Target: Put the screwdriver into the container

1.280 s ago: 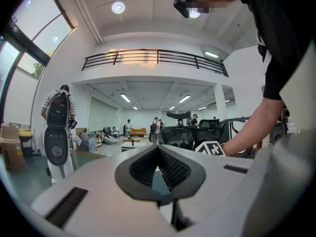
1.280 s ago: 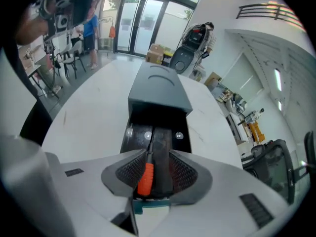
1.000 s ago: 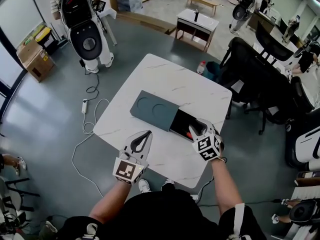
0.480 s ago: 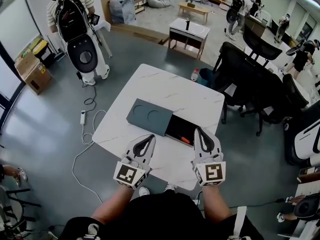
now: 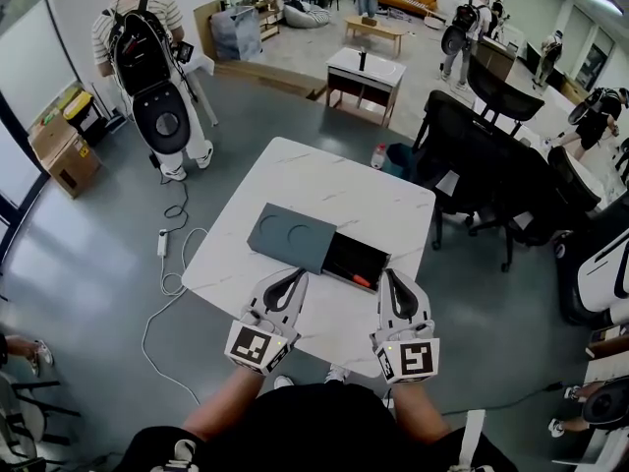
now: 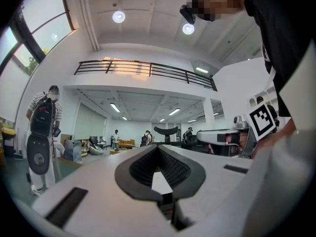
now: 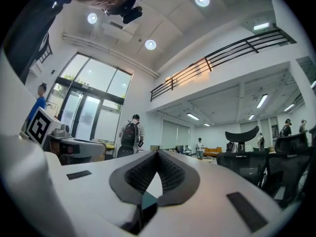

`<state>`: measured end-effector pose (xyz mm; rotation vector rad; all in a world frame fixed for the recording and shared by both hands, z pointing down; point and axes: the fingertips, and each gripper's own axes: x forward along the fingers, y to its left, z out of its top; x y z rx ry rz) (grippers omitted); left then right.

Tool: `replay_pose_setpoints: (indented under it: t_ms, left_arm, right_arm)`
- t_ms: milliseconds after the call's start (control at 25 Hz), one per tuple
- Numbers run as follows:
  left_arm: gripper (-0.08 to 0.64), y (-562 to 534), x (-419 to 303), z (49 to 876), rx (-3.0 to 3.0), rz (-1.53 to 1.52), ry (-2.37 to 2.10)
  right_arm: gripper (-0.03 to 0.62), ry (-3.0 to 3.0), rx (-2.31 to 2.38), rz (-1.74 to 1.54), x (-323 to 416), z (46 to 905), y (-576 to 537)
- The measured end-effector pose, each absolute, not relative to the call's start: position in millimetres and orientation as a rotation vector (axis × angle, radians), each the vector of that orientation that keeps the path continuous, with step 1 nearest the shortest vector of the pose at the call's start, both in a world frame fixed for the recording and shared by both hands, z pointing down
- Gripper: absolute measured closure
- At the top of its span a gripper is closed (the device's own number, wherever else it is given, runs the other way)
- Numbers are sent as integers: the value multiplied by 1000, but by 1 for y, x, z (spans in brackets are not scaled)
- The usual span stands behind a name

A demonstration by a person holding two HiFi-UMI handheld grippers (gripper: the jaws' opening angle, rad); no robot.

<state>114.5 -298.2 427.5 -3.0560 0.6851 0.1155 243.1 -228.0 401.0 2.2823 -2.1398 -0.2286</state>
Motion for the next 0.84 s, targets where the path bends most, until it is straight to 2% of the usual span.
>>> replay_pose_setpoints:
  t_ms: [840]
  left_arm:
    - [555,-295,106,422,-3009,72,698]
  right_arm:
    - [569,-2099,2246,-211,233,409,-233]
